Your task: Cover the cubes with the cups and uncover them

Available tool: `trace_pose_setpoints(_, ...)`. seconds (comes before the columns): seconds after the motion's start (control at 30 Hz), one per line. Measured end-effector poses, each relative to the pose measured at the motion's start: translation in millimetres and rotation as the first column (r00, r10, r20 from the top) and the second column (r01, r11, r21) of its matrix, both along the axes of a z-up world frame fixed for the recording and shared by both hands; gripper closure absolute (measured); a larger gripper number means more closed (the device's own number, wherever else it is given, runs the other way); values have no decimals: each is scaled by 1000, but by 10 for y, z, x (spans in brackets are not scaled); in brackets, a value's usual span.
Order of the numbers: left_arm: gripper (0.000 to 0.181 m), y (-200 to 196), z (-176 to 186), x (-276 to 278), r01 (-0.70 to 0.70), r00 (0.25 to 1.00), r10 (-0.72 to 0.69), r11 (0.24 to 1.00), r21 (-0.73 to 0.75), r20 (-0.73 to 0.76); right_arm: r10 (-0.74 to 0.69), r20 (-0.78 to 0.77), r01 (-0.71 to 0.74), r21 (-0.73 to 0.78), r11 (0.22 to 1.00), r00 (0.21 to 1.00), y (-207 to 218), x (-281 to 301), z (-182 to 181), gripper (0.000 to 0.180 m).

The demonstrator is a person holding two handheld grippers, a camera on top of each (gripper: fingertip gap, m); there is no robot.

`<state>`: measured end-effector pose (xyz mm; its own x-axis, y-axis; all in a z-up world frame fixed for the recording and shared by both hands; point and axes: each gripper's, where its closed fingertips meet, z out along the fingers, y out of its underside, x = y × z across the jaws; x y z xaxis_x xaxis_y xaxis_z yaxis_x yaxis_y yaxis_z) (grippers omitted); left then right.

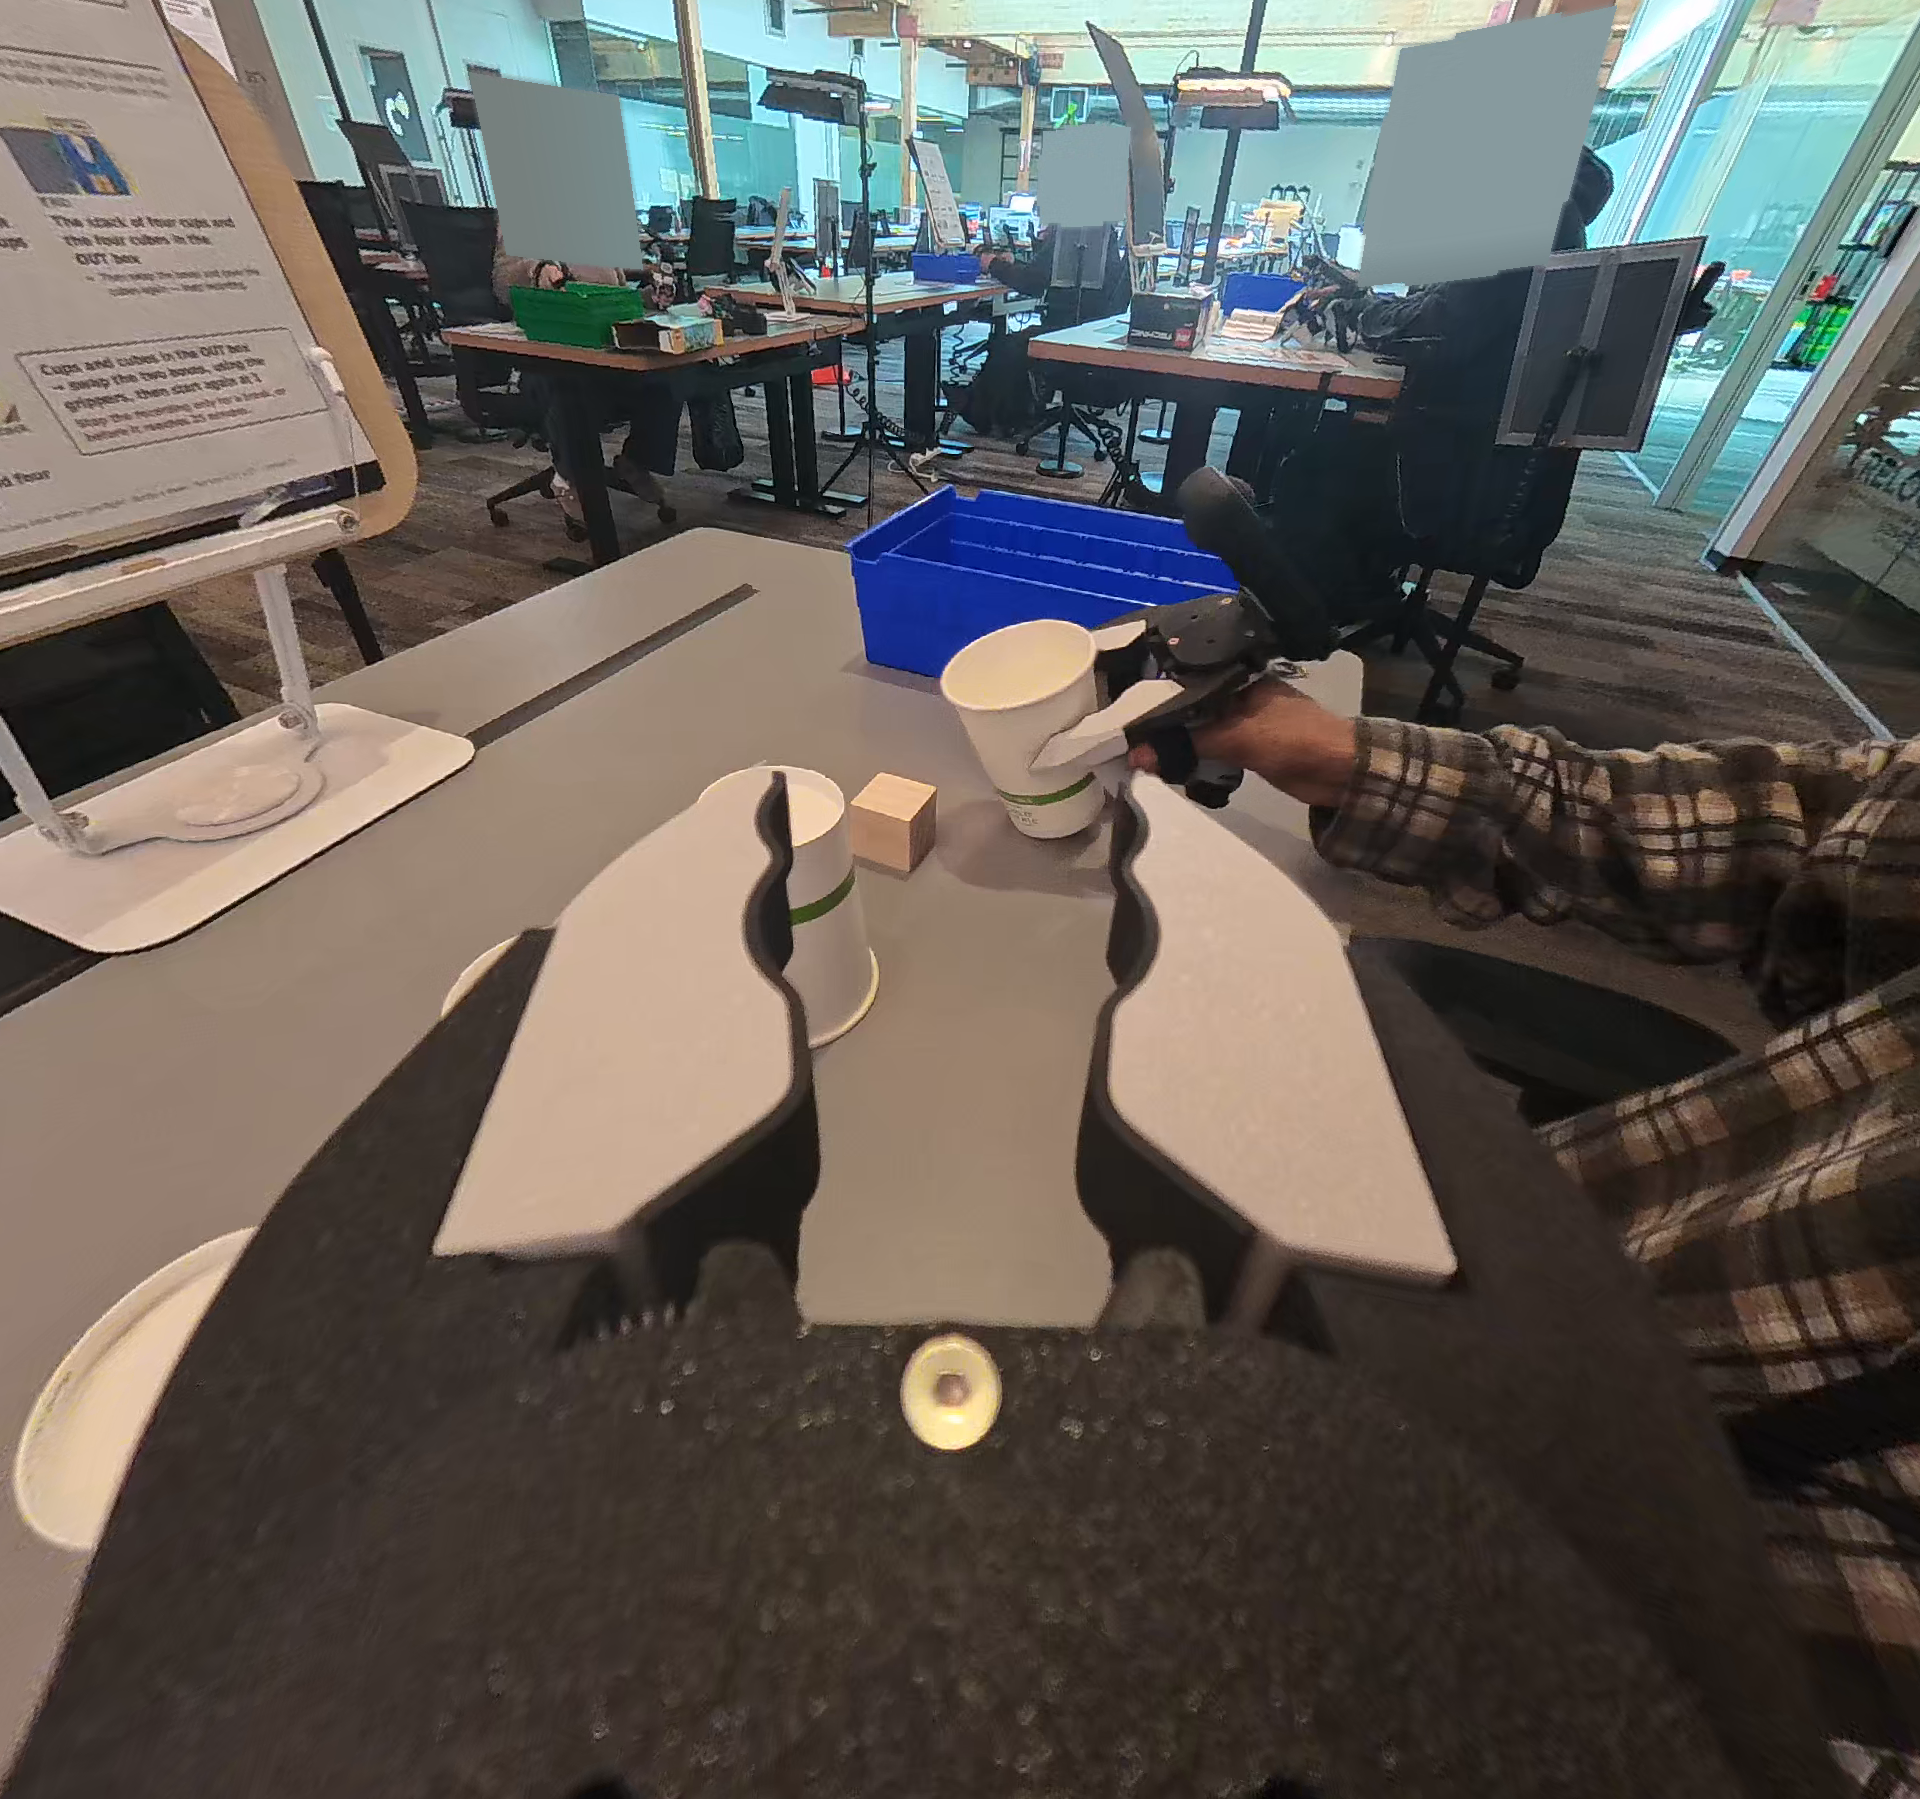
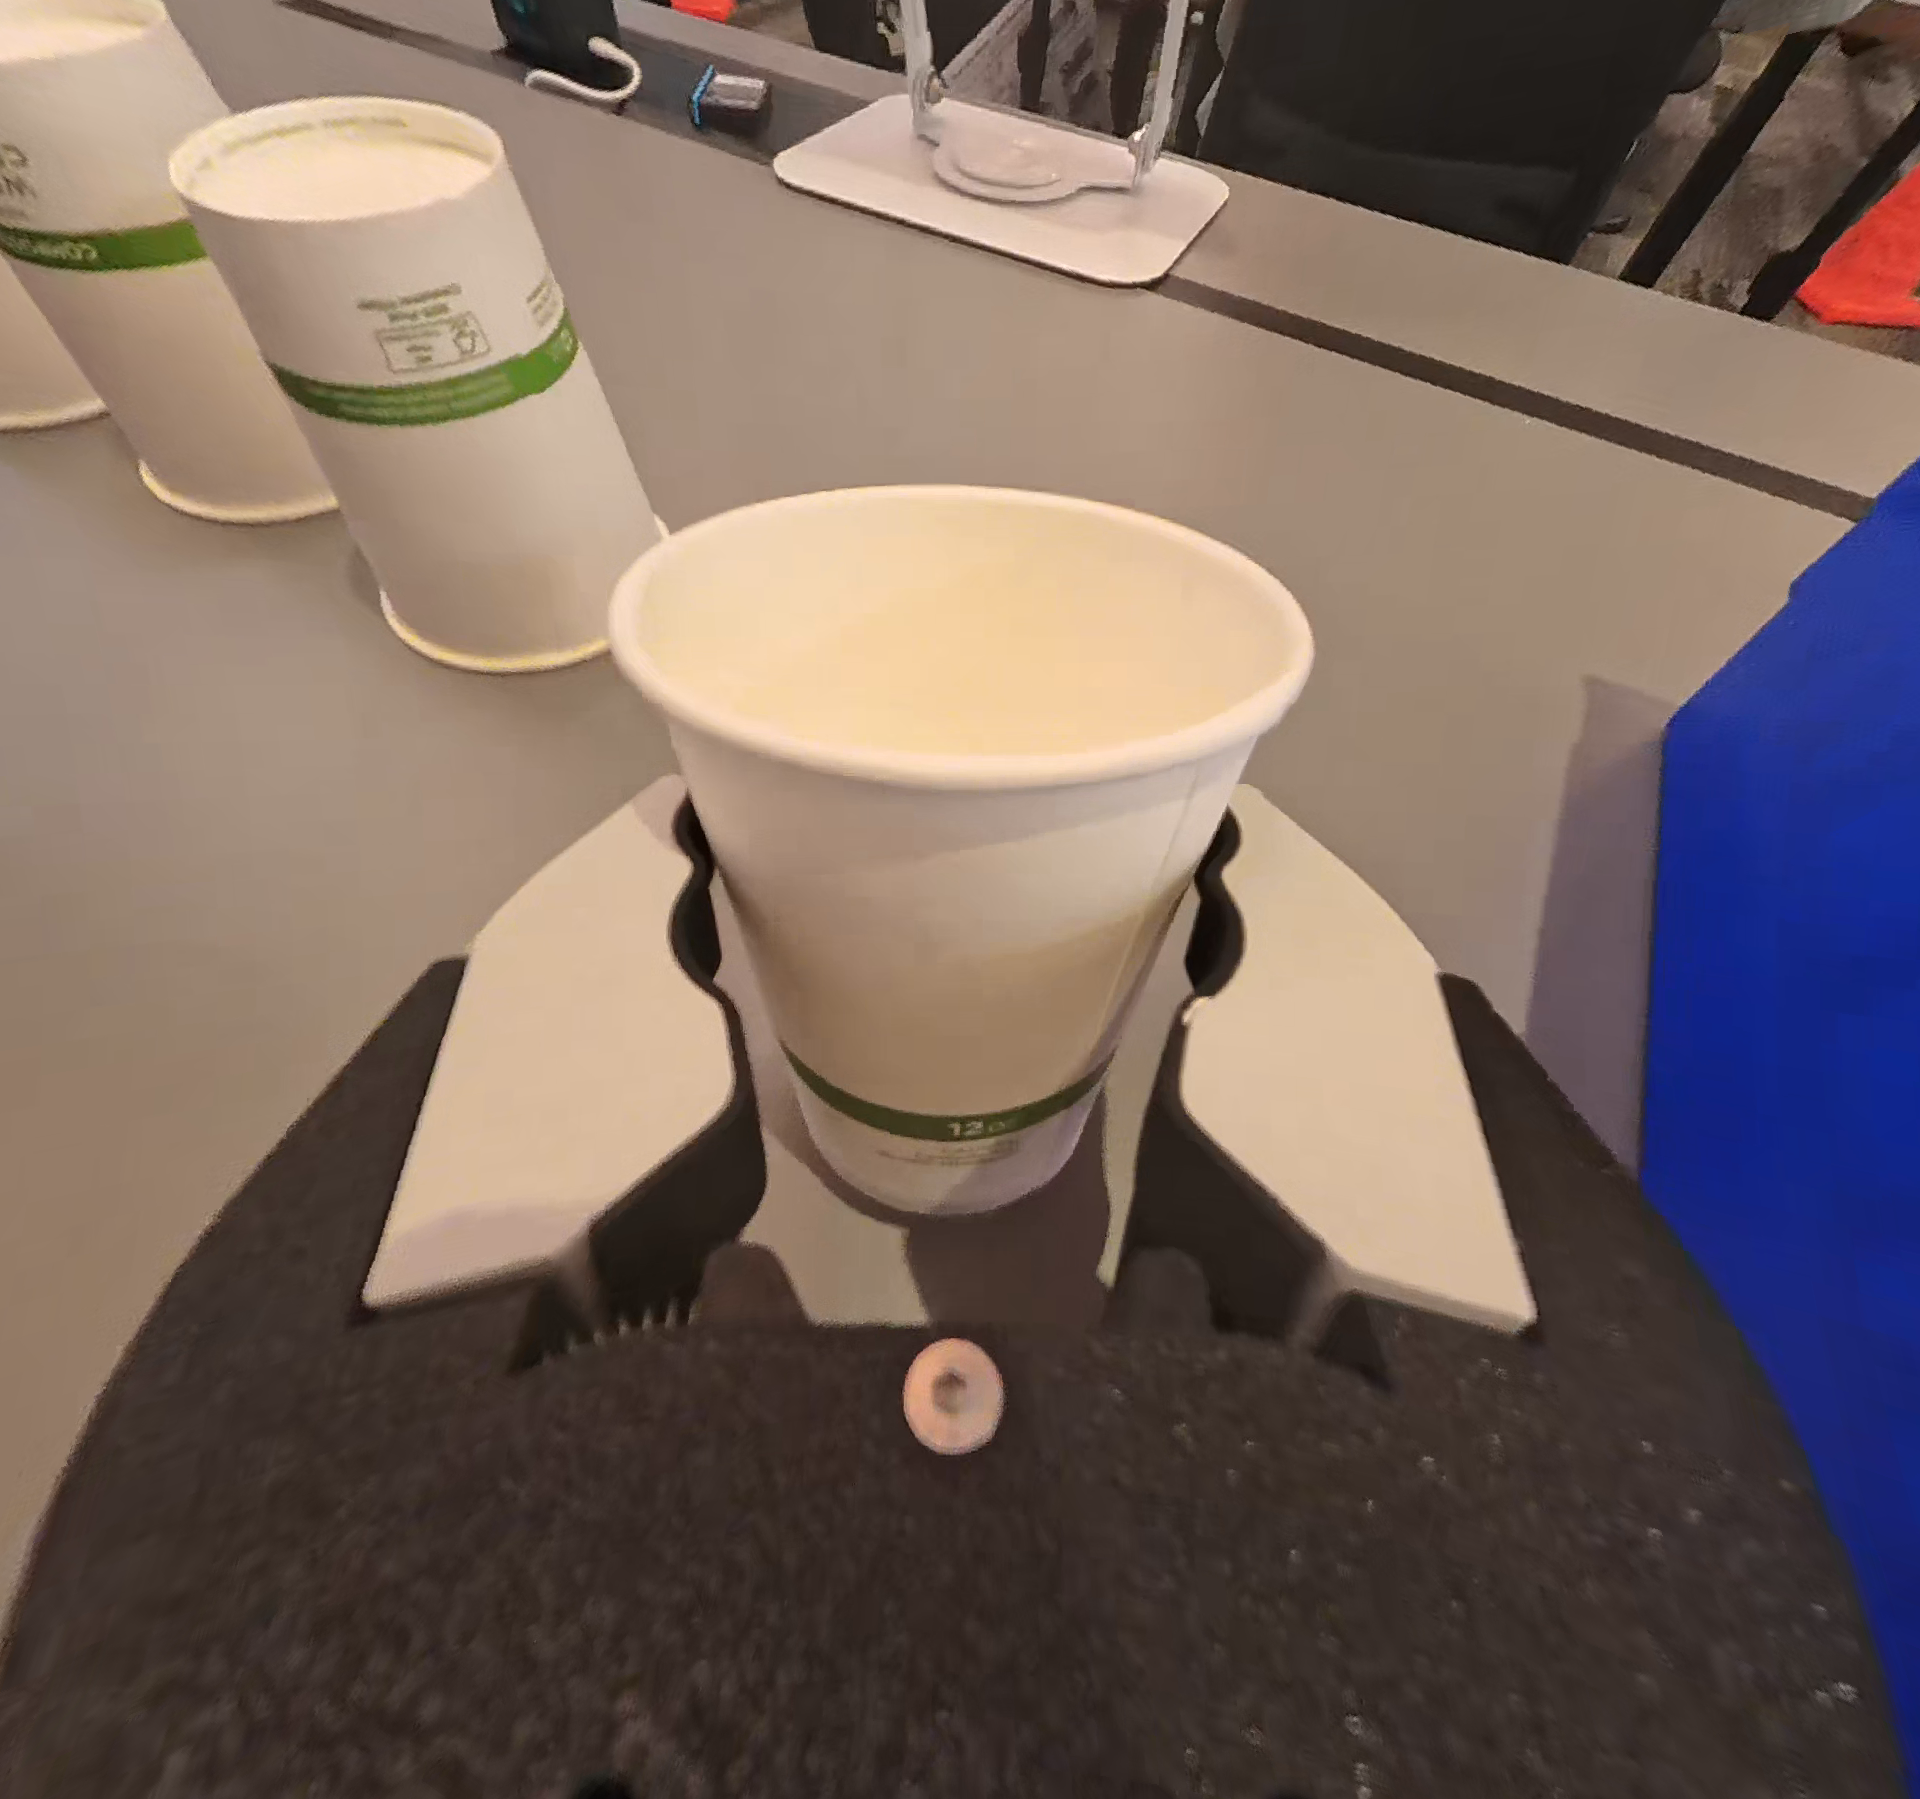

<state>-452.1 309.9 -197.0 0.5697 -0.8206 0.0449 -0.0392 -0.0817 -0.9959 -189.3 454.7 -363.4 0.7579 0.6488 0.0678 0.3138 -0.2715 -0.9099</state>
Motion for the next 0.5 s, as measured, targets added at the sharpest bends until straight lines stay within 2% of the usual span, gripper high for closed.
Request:
trace_pose_setpoints(0.3, 122, -18, 39, -75, -18, 1000, 18, 1000, 11, -8, 28, 91, -22, -75, 997, 995, -251, 199, -177, 91)
trace_pose_setpoints(0.37, 121, -22, 33, -82, -21, 1000, 21, 1000, 10, -13, 39, 107, -30, -87, 996, 994, -297, 218, -202, 72)
trace_pose_setpoints(0.47, 119, -8, 26, -133, -38, 999, 38, 999, 4, -17, 63, 132, -39, -174, 984, 989, -479, 262, -261, 34)
trace_pose_setpoints(0.5, 119, 2, 27, -162, -46, 999, 46, 999, 0, -15, 85, 141, -55, -207, 977, 986, -590, 280, -269, 34)
